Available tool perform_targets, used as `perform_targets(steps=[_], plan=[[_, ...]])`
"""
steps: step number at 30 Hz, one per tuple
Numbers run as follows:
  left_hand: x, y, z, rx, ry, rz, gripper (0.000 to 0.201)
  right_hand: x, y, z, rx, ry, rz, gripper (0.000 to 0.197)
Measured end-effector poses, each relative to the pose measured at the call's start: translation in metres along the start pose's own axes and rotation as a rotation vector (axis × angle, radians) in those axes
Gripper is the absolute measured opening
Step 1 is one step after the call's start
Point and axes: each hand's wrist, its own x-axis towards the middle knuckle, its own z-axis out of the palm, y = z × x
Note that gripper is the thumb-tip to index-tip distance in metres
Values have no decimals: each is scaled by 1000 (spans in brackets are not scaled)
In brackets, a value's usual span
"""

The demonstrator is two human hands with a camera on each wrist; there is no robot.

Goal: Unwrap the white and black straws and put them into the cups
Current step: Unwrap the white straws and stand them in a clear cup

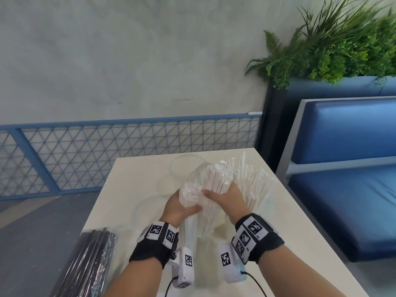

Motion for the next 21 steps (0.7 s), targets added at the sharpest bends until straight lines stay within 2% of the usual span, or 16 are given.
perform_targets(steps=[3,7,13,16,21], plan=[[-2,0,-1,-2,-18,6,66,2,0,4,60,94,15,35],[0,0,-2,33,6,-13,76,13,-26,2,127,187,-37,29],[0,1,-3,54,17,-27,55,27,-56,-12,249,299,-91,27],[1,0,-2,72,25,-22,58,27,-55,-16,293,304,-81,27],[3,2,3,83,63,-22,49,16,-34,-11,257,216,5,31]])
